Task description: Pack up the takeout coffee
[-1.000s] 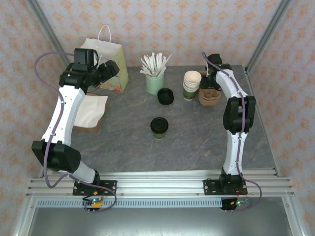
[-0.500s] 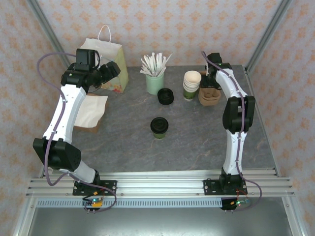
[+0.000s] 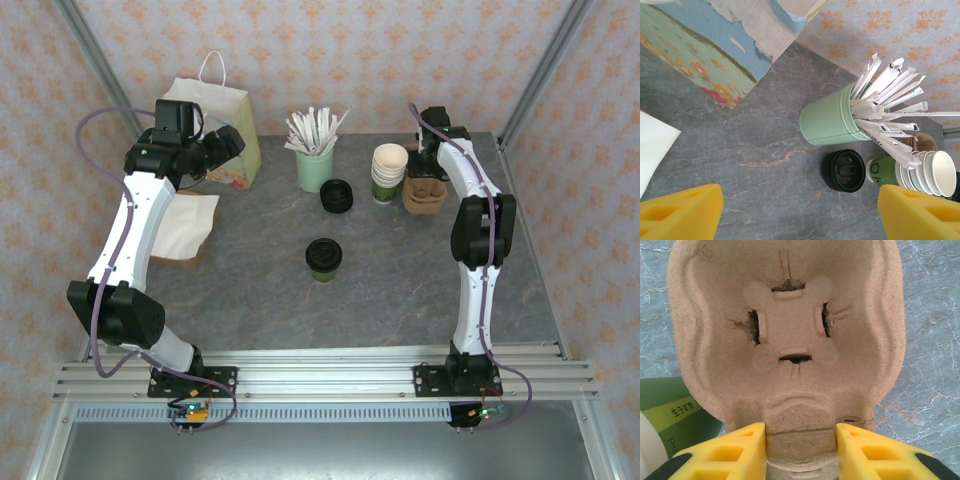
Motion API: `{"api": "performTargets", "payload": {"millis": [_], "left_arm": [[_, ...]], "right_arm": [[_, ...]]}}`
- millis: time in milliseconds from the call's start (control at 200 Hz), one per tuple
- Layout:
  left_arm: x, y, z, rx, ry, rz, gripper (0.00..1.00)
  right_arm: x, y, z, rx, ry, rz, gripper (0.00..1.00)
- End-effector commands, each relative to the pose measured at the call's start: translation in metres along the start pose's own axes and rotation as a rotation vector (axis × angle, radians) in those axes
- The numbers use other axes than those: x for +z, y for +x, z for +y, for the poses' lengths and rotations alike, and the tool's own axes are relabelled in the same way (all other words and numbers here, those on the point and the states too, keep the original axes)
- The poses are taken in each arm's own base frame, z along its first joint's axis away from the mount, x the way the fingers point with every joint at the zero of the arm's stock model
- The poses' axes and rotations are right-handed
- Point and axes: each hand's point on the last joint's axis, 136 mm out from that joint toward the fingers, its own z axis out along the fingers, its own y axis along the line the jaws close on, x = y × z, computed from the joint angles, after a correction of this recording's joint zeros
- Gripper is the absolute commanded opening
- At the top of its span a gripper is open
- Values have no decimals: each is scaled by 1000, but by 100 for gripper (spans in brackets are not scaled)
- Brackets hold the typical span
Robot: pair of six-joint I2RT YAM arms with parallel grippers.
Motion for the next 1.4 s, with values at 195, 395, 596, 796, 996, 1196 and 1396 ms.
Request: {"api": "performTargets", "payload": {"millis": [195, 395, 596, 796, 996, 1196, 1396], "left_arm": [[9, 7, -2, 12, 12, 32, 82], [7, 8, -4, 13, 17, 31, 82], [5, 7, -5, 15, 21, 26, 82], [5, 9, -5, 15, 24, 29, 82], [3, 11, -3, 15, 23, 29, 82], [4, 12, -2, 43, 21, 32, 81], [6, 14, 0, 47, 15, 37, 81]], "right_arm": [[-17, -9, -5, -7, 6, -19, 35], [-43, -17, -8, 5, 15, -69, 35], [-67, -20, -14, 19, 39, -112, 35], [-78, -21, -17, 31, 50, -134, 35], [-64, -14, -14, 67, 2, -103, 36], [-45, -3, -10, 87, -30, -51, 38], [-30, 3, -13, 87, -13, -23, 39]]}}
